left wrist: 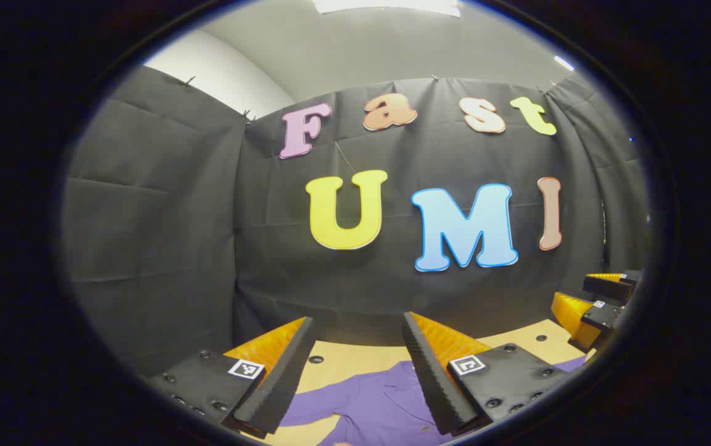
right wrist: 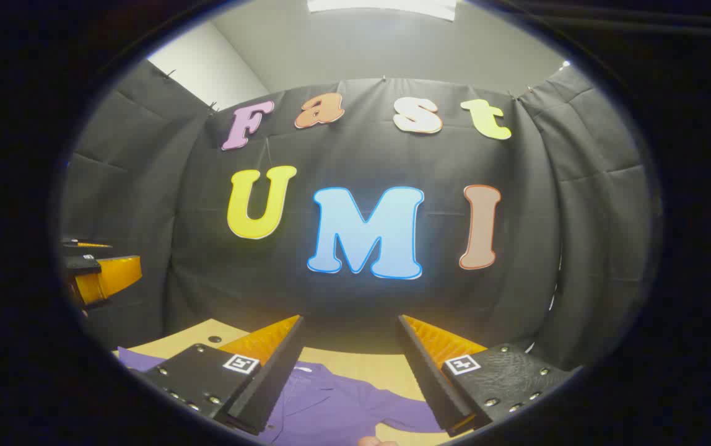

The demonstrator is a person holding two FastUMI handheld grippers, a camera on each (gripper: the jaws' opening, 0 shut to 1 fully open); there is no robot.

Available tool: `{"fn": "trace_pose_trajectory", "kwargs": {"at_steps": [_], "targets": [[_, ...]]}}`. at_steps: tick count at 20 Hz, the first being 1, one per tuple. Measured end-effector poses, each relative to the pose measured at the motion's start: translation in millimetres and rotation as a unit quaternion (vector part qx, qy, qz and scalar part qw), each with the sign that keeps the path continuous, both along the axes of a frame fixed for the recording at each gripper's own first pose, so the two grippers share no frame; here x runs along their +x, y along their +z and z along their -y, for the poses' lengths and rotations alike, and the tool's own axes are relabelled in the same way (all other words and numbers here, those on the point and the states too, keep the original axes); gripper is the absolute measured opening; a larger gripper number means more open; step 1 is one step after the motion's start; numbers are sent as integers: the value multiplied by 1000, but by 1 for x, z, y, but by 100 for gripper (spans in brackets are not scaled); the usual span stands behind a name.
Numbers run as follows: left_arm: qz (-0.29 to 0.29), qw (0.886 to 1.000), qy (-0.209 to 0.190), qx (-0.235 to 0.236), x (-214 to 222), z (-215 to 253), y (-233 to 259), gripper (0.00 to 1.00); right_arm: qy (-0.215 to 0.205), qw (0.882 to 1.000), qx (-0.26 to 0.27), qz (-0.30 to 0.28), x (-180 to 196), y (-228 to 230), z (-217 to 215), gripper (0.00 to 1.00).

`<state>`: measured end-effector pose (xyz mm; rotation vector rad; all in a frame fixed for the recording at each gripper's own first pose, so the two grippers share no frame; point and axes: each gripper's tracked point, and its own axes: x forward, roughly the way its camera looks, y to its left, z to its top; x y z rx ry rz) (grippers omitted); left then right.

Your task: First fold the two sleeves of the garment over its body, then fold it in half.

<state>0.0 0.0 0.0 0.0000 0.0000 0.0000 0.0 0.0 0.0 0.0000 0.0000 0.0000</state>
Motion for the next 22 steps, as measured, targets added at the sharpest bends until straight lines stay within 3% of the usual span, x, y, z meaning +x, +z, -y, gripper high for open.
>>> {"fn": "trace_pose_trajectory", "kwargs": {"at_steps": [4, 5, 16, 22], "targets": [[2, 1000, -3, 5, 8, 2, -1, 95, -5, 1000, 1, -4, 5, -3, 2, 93], [1, 1000, -6, 4, 9, 4, -1, 95, -9, 1000, 0, -2, 5, -4, 5, 98], [-8, 998, -56, -5, 28, 23, -17, 95, -73, 997, -1, -10, -2, -24, 33, 93], [-18, 997, -81, 1, 37, 37, -24, 95, -130, 990, 12, -47, -5, -59, 79, 93]]}}
